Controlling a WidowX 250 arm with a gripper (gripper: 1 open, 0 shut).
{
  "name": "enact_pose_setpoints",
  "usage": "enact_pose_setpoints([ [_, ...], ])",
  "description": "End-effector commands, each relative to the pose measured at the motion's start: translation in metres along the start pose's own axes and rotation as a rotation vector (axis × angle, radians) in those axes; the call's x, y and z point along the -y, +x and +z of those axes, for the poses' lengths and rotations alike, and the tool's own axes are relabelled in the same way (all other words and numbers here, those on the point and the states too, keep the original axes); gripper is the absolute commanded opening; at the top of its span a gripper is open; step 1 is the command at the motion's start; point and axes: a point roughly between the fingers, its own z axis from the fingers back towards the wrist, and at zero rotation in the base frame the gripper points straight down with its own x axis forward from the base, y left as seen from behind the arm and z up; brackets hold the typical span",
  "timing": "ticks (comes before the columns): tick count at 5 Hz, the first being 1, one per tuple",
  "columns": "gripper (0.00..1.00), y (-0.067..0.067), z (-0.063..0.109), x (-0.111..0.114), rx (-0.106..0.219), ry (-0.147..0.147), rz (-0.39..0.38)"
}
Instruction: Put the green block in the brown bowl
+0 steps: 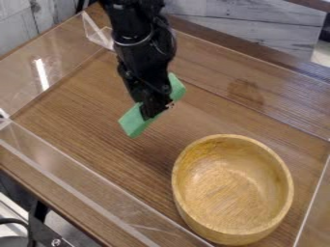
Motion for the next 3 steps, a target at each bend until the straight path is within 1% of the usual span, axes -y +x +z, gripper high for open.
enact_pose_setpoints([
  [1,0.00,0.0077,0.0044,-0.0030,0.040,0.021,-0.010],
  [3,0.00,0.0084,0.0016,-0.0020,0.047,0.023,-0.008],
])
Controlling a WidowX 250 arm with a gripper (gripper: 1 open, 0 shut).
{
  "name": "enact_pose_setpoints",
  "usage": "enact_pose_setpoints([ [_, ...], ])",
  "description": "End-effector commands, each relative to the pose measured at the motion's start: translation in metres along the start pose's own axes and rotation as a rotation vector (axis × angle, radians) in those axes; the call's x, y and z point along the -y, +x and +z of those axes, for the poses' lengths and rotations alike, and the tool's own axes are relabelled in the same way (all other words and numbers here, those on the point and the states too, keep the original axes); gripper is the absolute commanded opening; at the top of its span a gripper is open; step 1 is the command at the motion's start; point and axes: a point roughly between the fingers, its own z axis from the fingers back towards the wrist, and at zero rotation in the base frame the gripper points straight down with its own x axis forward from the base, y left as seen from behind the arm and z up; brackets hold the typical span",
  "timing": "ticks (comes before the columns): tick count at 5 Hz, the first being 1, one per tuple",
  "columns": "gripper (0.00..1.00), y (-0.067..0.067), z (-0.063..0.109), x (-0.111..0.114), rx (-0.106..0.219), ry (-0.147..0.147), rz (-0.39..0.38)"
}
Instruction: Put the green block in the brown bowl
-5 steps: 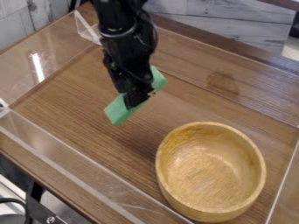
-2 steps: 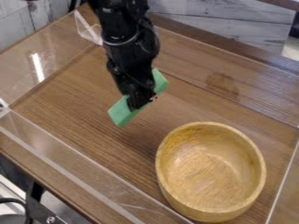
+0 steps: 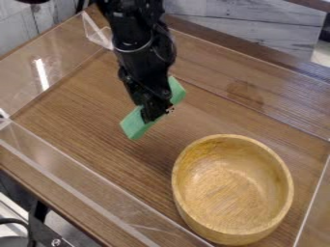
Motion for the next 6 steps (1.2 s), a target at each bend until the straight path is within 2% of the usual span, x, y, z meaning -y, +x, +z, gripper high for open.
enact_pose_setpoints([
  [1,0.00,0.0091,0.0058,-0.0010,0.037,0.015,-0.010],
  [5,0.00,0.0112,0.0075,0.0013,0.050,0.018,-0.001],
  [6,0.00,0.0157,0.0092,-0.0074,0.076,0.031,0.007],
])
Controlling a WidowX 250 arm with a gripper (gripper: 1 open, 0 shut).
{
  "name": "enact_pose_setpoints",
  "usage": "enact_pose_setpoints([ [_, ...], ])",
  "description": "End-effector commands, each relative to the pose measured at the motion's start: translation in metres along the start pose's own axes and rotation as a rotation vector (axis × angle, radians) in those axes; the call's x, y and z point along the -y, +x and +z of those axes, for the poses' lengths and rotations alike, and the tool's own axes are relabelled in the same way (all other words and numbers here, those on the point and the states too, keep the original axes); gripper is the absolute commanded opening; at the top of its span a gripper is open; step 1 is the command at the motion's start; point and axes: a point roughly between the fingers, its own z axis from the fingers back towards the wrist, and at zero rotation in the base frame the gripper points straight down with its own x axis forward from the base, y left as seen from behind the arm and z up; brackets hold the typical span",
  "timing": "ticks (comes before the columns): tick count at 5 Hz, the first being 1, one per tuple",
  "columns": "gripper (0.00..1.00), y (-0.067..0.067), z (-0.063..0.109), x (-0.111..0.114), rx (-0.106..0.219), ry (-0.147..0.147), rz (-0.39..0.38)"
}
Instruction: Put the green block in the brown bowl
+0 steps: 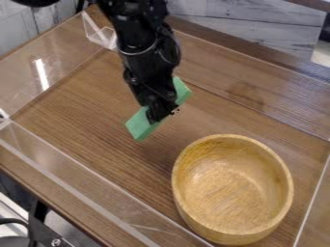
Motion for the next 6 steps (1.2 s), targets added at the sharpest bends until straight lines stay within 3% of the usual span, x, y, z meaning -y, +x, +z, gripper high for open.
enact_pose_setpoints([
  [1,0.00,0.015,0.012,-0.017,0.073,0.041,0.010],
  [4,0.00,0.022,0.011,-0.035,0.128,0.073,0.029],
  [6,0.00,0.024,0.004,-0.035,0.160,0.080,0.023],
])
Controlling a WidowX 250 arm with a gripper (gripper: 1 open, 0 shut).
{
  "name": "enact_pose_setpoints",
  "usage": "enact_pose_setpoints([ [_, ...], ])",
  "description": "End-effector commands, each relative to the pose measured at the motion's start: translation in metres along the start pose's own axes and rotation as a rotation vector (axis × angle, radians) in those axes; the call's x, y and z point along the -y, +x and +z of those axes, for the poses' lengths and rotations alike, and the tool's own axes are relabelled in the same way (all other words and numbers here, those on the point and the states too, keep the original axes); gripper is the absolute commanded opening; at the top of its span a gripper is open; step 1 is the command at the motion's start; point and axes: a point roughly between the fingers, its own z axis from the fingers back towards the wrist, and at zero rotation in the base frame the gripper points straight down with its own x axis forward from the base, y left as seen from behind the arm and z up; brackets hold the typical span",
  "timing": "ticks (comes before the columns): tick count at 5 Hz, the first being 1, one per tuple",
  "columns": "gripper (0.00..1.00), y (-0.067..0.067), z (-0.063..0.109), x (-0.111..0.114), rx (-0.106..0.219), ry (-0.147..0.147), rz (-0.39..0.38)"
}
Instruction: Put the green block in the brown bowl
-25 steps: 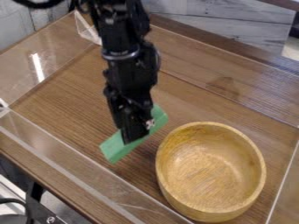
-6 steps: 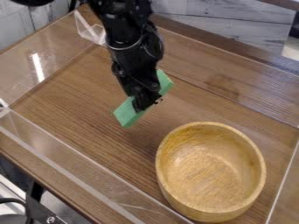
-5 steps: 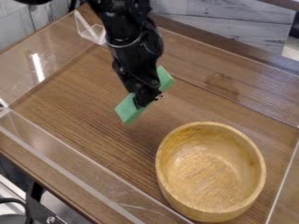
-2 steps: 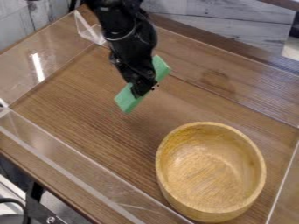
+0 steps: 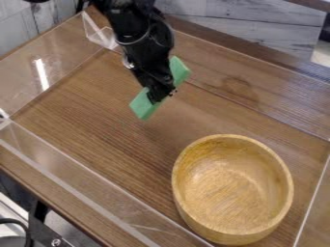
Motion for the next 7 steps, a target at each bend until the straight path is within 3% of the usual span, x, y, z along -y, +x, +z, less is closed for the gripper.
enact_pose_setpoints([
  [1,0.00,0.007,0.005,-0.007,0.047,0.027,0.001],
  [7,0.00,0.003,-0.005,-0.008,0.074,0.039,0.018],
])
